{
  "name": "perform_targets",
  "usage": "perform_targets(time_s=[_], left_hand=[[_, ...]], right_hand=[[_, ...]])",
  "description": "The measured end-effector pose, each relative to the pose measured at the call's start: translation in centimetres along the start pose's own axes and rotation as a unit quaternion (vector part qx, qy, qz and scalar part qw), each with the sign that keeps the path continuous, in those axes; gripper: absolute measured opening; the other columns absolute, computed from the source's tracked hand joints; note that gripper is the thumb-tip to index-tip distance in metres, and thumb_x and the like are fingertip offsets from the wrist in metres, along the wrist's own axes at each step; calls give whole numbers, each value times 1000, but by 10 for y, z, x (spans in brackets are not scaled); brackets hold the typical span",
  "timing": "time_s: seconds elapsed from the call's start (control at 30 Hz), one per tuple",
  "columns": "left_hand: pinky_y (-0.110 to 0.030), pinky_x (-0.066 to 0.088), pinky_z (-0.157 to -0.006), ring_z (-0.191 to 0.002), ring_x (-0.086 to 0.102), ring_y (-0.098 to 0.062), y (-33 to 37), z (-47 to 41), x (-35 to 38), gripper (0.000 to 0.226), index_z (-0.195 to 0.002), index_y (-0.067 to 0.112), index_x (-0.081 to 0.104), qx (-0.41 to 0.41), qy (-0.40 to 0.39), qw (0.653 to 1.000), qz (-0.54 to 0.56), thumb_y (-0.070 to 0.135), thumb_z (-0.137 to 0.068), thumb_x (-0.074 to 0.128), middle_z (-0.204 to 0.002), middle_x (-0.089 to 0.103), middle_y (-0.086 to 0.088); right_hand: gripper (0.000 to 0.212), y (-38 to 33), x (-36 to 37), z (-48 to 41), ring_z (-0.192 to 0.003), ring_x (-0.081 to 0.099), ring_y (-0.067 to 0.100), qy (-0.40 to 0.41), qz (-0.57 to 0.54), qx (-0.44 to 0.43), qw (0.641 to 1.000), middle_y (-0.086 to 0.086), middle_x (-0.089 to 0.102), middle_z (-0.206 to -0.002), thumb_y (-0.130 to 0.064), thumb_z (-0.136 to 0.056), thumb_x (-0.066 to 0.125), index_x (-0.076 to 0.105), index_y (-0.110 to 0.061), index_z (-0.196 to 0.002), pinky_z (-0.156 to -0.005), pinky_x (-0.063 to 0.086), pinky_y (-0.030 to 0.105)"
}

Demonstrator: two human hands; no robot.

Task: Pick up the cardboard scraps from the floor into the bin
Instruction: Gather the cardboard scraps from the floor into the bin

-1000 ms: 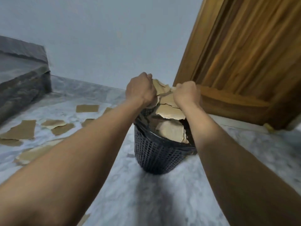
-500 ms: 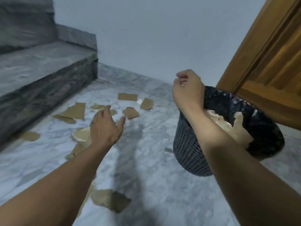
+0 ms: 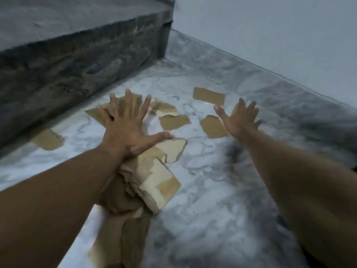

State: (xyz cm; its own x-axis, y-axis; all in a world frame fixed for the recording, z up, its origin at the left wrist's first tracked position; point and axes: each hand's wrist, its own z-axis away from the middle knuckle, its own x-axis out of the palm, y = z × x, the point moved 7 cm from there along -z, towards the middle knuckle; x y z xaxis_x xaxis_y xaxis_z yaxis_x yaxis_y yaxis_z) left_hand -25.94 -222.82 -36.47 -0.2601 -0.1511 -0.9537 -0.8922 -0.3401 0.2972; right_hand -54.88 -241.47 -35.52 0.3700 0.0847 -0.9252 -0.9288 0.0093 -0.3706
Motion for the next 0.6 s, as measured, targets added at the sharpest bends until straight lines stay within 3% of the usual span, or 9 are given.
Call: perform_targets(time_s=[0.13, 0.23, 0.37, 0.5, 0.6], left_hand=[[-63, -12, -120, -154, -19, -37, -11, -2, 24, 110, -150, 54, -25, -29, -59, 998, -2, 108, -60, 8, -170, -14, -3], [-66, -12, -119, -155, -17, -38, -8, -4, 21, 109, -154, 57, -12, -32, -79, 996, -33, 108, -58, 5, -171, -10, -3], [-67, -12, -118, -155, -17, -37, -10, 1, 20, 105, -157, 54, 2, -37, -92, 994, -45, 104, -65, 3, -171, -9, -2], [-68, -9, -118, -155, -13, -39, -2, 21, 20, 89, -157, 53, 6, -20, -105, 993, -57, 95, -79, 9, -171, -7, -2], [-68, 1, -118, -155, -4, -38, 6, 48, 10, 73, -156, 51, 19, -19, -108, 993, -52, 82, -90, 14, -171, 6, -2]], right_hand=[[104, -31, 29, -34, -155, -1, 45, -55, 47, -29, 997, 17, 0, -171, -102, -66, 13, -13, -55, -155, -119, 0, 67], [91, -74, 46, -30, -155, -7, 44, -111, 92, -61, 988, 12, -4, -172, -102, -69, 10, -6, -66, -151, -115, -5, 73], [92, -103, 62, 11, -157, -9, 34, -168, 118, -131, 970, 5, -1, -172, -103, -68, 15, 12, -65, -152, -115, -7, 74], [86, -89, 50, 67, -157, 3, 26, -202, 87, -171, 961, -1, 14, -169, -98, -74, 31, 29, -58, -150, -118, 2, 69], [88, -76, 51, 117, -154, 12, 23, -210, 63, -173, 960, -3, 25, -160, -99, -68, 37, 36, -52, -142, -118, 4, 67]])
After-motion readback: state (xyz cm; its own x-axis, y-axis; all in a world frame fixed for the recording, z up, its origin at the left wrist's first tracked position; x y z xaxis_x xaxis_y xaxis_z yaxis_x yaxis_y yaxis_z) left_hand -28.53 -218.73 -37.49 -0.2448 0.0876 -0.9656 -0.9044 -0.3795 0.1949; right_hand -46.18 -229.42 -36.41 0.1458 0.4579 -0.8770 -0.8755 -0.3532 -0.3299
